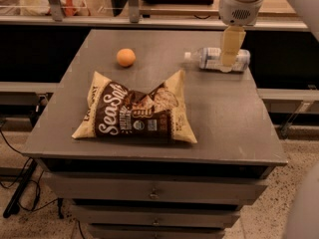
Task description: Place blue plastic bottle upright
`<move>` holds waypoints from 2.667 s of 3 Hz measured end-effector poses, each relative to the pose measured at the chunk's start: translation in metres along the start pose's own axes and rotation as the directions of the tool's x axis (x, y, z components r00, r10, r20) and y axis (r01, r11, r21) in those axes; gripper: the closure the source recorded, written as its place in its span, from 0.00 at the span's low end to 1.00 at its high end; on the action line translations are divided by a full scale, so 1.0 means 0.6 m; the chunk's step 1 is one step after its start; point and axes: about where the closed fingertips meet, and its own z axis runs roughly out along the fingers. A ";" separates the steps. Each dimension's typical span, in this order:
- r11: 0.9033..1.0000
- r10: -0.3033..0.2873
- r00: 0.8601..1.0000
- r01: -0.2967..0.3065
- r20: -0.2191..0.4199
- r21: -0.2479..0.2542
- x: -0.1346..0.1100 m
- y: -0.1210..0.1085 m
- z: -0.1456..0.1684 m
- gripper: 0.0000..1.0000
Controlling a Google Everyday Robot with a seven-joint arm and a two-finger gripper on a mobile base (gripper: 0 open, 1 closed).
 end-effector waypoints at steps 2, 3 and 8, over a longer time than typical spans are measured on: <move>0.997 0.072 0.997 -0.072 0.000 0.016 0.000 -0.061 0.087 0.00; 0.995 0.101 0.995 -0.101 0.018 0.004 0.008 -0.071 0.126 0.00; 0.990 0.110 0.992 -0.104 0.062 -0.098 0.007 -0.062 0.210 0.64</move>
Offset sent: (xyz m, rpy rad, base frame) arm 0.0765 -0.0153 -0.0528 0.0518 -0.0406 -0.1116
